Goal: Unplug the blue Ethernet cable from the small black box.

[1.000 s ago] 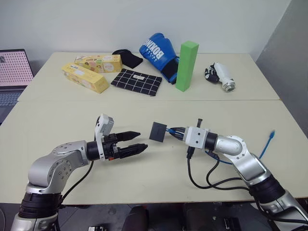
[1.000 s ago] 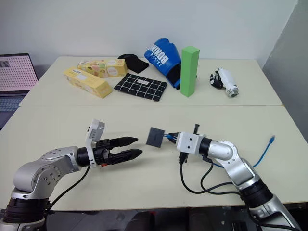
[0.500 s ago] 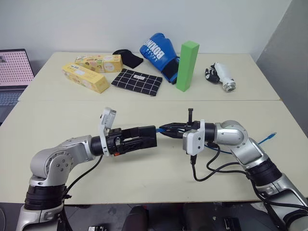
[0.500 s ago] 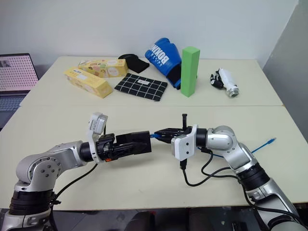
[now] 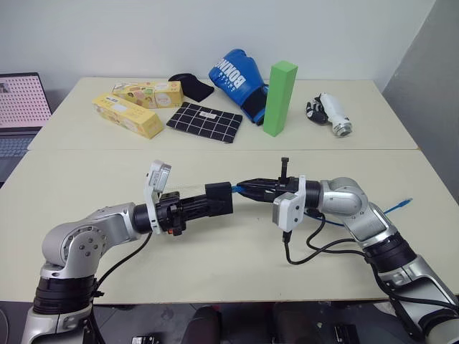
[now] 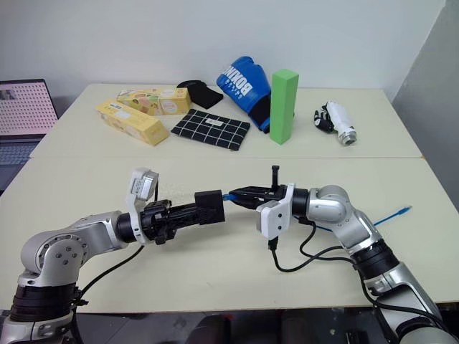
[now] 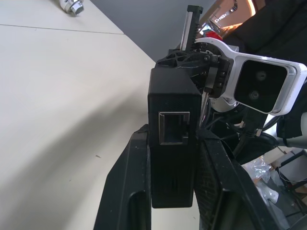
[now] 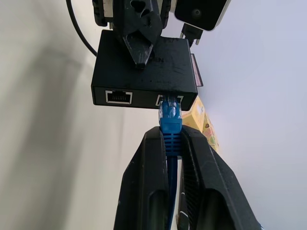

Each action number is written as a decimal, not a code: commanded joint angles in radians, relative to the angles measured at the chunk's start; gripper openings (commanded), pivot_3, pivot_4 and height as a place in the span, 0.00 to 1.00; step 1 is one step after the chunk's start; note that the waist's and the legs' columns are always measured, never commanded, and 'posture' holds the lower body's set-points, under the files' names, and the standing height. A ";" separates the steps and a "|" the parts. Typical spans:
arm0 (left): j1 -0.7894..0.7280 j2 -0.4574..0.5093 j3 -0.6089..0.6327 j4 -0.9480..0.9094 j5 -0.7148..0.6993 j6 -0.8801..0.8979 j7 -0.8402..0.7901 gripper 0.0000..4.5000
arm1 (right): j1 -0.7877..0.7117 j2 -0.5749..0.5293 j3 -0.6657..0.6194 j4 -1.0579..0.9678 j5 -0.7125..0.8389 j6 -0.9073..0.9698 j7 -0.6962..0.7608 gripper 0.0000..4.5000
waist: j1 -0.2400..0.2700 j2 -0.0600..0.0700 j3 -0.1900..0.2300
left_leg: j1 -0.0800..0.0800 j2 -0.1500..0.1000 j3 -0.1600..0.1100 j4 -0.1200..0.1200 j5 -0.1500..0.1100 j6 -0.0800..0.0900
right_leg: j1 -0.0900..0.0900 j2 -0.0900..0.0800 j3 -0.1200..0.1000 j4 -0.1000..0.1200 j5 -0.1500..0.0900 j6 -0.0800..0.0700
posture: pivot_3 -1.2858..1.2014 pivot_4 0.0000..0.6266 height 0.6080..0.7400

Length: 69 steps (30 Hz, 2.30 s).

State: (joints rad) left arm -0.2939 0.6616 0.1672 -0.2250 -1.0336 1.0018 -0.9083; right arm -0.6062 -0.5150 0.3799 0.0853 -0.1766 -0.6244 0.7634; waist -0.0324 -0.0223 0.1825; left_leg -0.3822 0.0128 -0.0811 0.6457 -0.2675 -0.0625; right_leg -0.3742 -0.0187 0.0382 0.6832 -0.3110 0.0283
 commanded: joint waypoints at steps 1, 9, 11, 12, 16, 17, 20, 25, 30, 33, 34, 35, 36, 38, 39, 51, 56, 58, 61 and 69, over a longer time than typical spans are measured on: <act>-0.010 0.011 0.035 -0.009 -0.015 -0.007 -0.005 0.17 | -0.020 -0.004 -0.015 -0.013 -0.017 -0.054 -0.012 0.03 | 0.000 0.000 0.000 | 0.000 0.000 0.000 0.000 0.000 0.000 | 0.000 0.000 0.000 0.000 0.000 0.000 | 0.52 0.24 1.00; -0.018 0.024 -0.043 -0.024 0.112 -0.152 -0.120 0.17 | 0.011 -0.045 -0.010 -0.039 0.031 -0.042 0.044 0.45 | 0.000 0.000 0.000 | 0.000 0.000 0.000 0.000 0.000 0.000 | 0.000 0.000 0.000 0.000 0.000 0.000 | 0.52 0.24 1.00; -0.030 0.023 -0.096 -0.012 0.194 -0.244 -0.176 0.17 | 0.045 -0.083 -0.012 -0.088 0.110 0.057 0.117 0.53 | 0.001 0.000 0.000 | 0.000 0.000 0.001 0.000 0.000 0.000 | 0.000 0.000 0.000 0.000 0.000 0.000 | 0.52 0.24 1.00; -0.038 0.021 -0.129 0.003 0.242 -0.296 -0.204 0.17 | 0.070 -0.105 -0.018 -0.128 0.166 0.135 0.155 0.59 | 0.005 0.000 0.000 | 0.000 0.000 0.001 0.000 0.000 0.000 | 0.000 0.000 0.000 0.000 0.000 0.000 | 0.52 0.24 1.00; -0.062 -0.011 -0.208 0.068 0.363 -0.454 -0.277 0.17 | 0.146 -0.165 -0.071 -0.310 0.387 0.501 0.209 0.72 | 0.007 0.000 0.000 | -0.001 -0.001 0.001 0.000 0.000 0.000 | 0.001 0.000 0.000 -0.001 0.000 0.000 | 0.52 0.24 1.00; -0.070 -0.024 -0.228 0.090 0.393 -0.494 -0.290 0.17 | 0.165 -0.187 -0.092 -0.371 0.478 0.640 0.210 0.72 | 0.007 0.000 0.000 | -0.001 -0.001 0.001 0.000 0.000 0.000 | 0.001 0.000 0.000 -0.001 0.000 0.000 | 0.52 0.24 1.00; -0.088 -0.054 -0.254 0.136 0.424 -0.548 -0.331 0.17 | 0.195 -0.211 -0.151 -0.487 0.670 0.924 0.176 0.72 | 0.006 0.000 0.000 | -0.001 0.000 0.000 0.000 0.000 0.000 | 0.001 0.000 0.000 -0.001 0.000 0.000 | 0.52 0.24 1.00; -0.107 -0.073 -0.254 0.164 0.364 -0.490 -0.407 0.17 | 0.192 -0.147 -0.229 -0.549 0.873 1.213 0.055 0.72 | 0.000 0.001 0.000 | -0.001 -0.001 0.000 0.000 0.000 0.001 | 0.000 0.000 0.000 -0.001 0.000 0.000 | 0.52 0.24 1.00; -0.109 -0.067 -0.237 0.167 0.321 -0.426 -0.442 0.17 | 0.183 -0.108 -0.254 -0.567 0.997 1.376 0.015 0.72 | 0.000 0.001 0.000 | -0.001 -0.001 0.000 0.000 0.000 0.001 | 0.000 0.001 -0.001 -0.001 0.000 0.000 | 0.52 0.24 1.00; -0.113 -0.068 -0.217 0.182 0.310 -0.409 -0.444 0.17 | 0.177 -0.091 -0.264 -0.553 1.015 1.418 0.003 0.72 | 0.001 0.001 0.000 | -0.001 -0.001 0.000 0.000 0.000 0.001 | 0.000 0.001 -0.001 -0.001 0.000 0.000 | 0.52 0.24 1.00; -0.113 -0.067 -0.215 0.184 0.311 -0.408 -0.445 0.17 | 0.175 -0.089 -0.266 -0.552 1.018 1.426 0.003 0.72 | 0.001 0.001 0.000 | -0.001 -0.001 0.000 0.000 0.000 0.001 | 0.000 0.001 -0.001 -0.001 0.000 0.000 | 0.52 0.24 1.00; -0.112 -0.067 -0.213 0.185 0.313 -0.409 -0.446 0.17 | 0.170 -0.086 -0.270 -0.549 1.028 1.440 0.004 0.72 | 0.001 0.001 0.000 | -0.001 -0.001 0.000 0.000 0.000 0.001 | 0.000 0.001 -0.001 -0.001 0.000 0.000 | 0.52 0.24 1.00; -0.111 -0.067 -0.212 0.186 0.314 -0.410 -0.447 0.17 | 0.166 -0.082 -0.274 -0.546 1.038 1.452 0.005 0.72 | 0.001 0.001 0.000 | -0.001 -0.001 0.000 0.000 0.000 0.001 | 0.000 0.001 -0.001 -0.001 0.000 0.000 | 0.52 0.24 1.00; -0.105 -0.070 -0.211 0.182 0.318 -0.415 -0.445 0.17 | 0.162 -0.074 -0.282 -0.539 1.051 1.472 -0.001 0.72 | 0.001 0.001 0.000 | -0.001 -0.001 0.000 0.000 0.000 0.001 | 0.000 0.001 -0.001 -0.001 0.000 0.000 | 0.52 0.24 1.00; -0.103 -0.070 -0.212 0.181 0.320 -0.417 -0.445 0.17 | 0.159 -0.070 -0.283 -0.534 1.052 1.478 -0.004 0.72 | 0.000 0.001 0.000 | -0.001 -0.001 0.000 0.000 0.000 0.001 | 0.000 0.001 -0.001 -0.001 0.000 0.000 | 0.52 0.24 1.00; -0.086 -0.076 -0.213 0.160 0.320 -0.419 -0.432 0.17 | 0.152 -0.051 -0.271 -0.512 1.022 1.497 0.003 0.64 | 0.001 0.001 0.000 | -0.002 -0.001 0.000 0.000 0.000 0.001 | 0.000 0.002 -0.001 -0.001 0.000 0.000 | 0.52 0.24 1.00; -0.087 -0.080 -0.210 0.160 0.317 -0.417 -0.427 0.17 | 0.150 -0.067 -0.260 -0.505 1.000 1.489 0.025 0.41 | 0.001 0.001 0.000 | -0.002 -0.001 0.000 0.000 0.000 0.001 | 0.000 0.002 -0.001 -0.001 0.000 0.000 | 0.52 0.24 1.00; -0.090 -0.083 -0.209 0.161 0.316 -0.417 -0.425 0.17 | 0.149 -0.076 -0.254 -0.503 0.990 1.484 0.039 0.31 | 0.001 0.001 0.000 | -0.002 -0.001 0.000 0.000 0.000 0.001 | 0.000 0.002 -0.001 -0.001 0.000 0.000 | 0.52 0.24 1.00; -0.094 -0.086 -0.210 0.163 0.314 -0.417 -0.422 0.17 | 0.145 -0.087 -0.248 -0.502 0.978 1.482 0.064 0.17 | 0.001 0.001 0.000 | -0.002 -0.001 0.000 0.000 0.000 0.001 | 0.000 0.002 -0.001 -0.001 0.000 0.000 | 0.52 0.24 1.00; -0.084 -0.079 -0.224 0.139 0.309 -0.411 -0.437 0.17 | 0.125 -0.086 -0.255 -0.487 0.990 1.504 0.091 0.02 | 0.001 0.001 0.000 | -0.002 -0.001 0.000 0.000 0.000 0.001 | 0.000 0.002 -0.001 -0.001 0.000 0.000 | 0.52 0.24 1.00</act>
State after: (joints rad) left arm -0.3805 0.5840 -0.0717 -0.0354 -0.7003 0.5940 -1.3270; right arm -0.4594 -0.6001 0.1399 -0.3879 0.8064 0.8759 0.8478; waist -0.0318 -0.0216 0.1830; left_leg -0.3838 0.0119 -0.0807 0.6453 -0.2679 -0.0617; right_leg -0.3746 -0.0170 0.0374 0.6821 -0.3113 0.0283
